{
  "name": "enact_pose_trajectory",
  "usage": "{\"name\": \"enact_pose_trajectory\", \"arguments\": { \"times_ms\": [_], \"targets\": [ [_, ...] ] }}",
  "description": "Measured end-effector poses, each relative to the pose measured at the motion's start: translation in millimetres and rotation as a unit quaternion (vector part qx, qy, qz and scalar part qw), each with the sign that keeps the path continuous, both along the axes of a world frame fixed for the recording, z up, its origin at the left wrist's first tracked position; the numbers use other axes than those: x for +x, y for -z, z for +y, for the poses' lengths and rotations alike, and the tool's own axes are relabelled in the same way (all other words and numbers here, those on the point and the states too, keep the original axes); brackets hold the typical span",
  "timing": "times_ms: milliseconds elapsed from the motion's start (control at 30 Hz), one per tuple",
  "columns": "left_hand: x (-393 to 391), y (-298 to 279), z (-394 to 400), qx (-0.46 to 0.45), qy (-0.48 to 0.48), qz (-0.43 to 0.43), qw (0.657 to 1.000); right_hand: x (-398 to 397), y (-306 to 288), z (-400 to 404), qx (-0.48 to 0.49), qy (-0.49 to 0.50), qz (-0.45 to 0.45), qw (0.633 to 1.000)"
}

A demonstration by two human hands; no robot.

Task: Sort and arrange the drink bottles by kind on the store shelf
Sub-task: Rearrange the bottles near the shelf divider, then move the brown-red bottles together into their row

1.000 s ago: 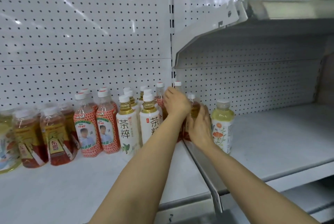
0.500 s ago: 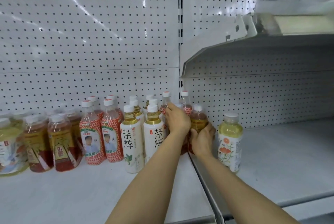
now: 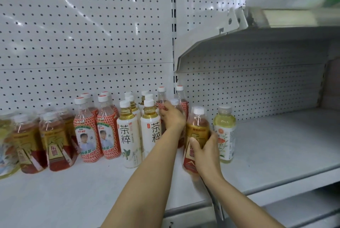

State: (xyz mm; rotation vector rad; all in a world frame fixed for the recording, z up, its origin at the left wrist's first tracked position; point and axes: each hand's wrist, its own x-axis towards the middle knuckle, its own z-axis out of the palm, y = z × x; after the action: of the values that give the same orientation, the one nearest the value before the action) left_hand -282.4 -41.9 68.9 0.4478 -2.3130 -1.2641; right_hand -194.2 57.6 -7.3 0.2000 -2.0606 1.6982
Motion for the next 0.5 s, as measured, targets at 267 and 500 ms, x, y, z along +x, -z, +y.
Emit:
{"name": "enact_pose_trajectory", "arguments": {
  "times_ms": [267,500],
  "targets": [
    [31.7,23.0,8.8,0.047,0.069,0.088,0.993,52.1,-2.1,23.2,-0.092,-0.064,0.08,0.99],
    [94.6,45.8,6.5,0.164,0.135,0.215,0.953,82.6,3.3,45.8,-0.106,-0.08,0.097,0.986]
  ]
}}
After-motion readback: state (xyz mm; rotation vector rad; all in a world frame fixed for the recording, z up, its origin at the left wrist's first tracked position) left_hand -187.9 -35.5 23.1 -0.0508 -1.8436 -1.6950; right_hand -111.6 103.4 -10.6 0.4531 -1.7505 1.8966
